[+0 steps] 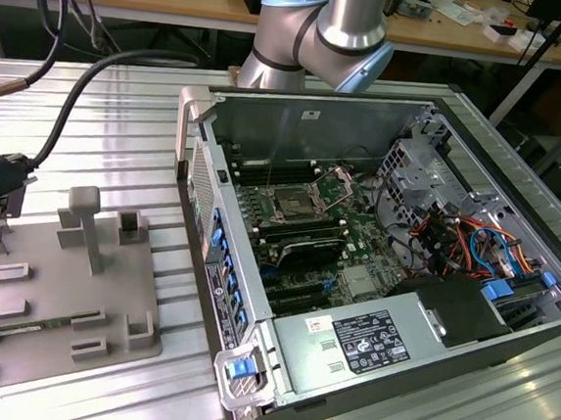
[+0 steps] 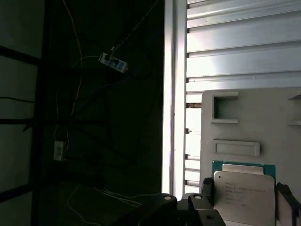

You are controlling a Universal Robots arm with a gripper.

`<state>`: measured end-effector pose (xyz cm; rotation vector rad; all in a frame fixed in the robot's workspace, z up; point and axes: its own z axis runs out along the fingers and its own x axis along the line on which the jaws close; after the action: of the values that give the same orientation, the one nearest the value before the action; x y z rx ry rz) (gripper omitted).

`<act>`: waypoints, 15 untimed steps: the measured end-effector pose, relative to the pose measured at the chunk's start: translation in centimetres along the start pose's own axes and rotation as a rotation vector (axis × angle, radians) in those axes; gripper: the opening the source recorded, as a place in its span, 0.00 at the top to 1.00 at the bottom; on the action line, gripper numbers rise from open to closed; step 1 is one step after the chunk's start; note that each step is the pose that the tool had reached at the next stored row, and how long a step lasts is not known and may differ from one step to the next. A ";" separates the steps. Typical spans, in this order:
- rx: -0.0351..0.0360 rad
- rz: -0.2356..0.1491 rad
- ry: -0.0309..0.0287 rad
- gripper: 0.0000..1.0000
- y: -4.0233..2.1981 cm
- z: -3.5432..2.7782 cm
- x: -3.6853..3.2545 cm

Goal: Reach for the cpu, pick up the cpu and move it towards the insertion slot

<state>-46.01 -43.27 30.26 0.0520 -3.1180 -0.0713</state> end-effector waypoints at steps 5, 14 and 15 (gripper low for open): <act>0.0000 0.000 0.0017 0.45 0.04 -0.89 0.02; -0.0001 0.000 0.0025 0.45 0.07 -1.44 0.03; -0.0001 0.000 0.0024 0.45 0.07 -1.45 0.03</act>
<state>-46.02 -43.27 31.71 0.0518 -3.1156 -0.0713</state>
